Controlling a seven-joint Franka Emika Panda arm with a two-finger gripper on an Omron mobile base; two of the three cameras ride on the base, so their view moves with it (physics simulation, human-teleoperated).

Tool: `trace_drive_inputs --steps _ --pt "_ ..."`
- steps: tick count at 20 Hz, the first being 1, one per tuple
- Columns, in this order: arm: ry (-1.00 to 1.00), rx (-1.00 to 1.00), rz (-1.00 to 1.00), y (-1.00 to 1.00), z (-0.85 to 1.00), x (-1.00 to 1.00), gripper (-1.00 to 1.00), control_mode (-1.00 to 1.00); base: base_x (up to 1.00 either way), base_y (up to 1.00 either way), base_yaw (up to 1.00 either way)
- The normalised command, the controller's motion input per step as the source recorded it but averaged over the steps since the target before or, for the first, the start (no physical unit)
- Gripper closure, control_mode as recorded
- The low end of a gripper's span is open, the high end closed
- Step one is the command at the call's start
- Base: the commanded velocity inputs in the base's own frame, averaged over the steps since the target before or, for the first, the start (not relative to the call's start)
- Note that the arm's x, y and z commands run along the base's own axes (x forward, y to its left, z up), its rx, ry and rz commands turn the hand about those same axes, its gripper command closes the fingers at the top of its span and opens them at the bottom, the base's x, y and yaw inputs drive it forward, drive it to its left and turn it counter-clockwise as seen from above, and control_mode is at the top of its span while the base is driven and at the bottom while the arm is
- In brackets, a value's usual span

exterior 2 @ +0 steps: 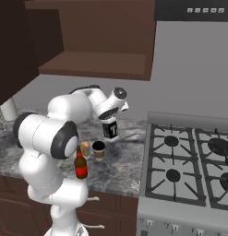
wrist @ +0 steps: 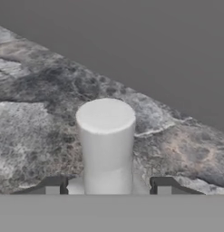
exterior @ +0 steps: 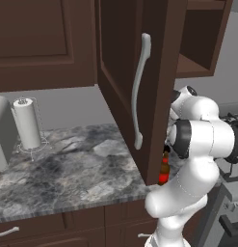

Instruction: Sort all alcoholic drinks to one cabinet, and non-alcoholic drinks to the other.

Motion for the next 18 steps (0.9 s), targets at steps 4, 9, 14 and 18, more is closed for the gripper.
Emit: trace_drive_inputs --steps 4,9,14,18 --pt "-0.05 0.00 -0.14 0.00 0.53 -0.12 1.00 -1.00 0.00 0.00 0.00" --pt "0.00 0.00 -0.20 0.00 0.52 -0.11 1.00 -1.00 0.00 0.00 0.00" --pt "-0.02 0.00 -0.15 0.00 0.50 -0.17 1.00 -1.00 0.00 0.00 0.00" --pt "-0.03 0.00 -0.12 0.00 0.44 -0.25 1.00 -1.00 0.00 0.00 0.00"
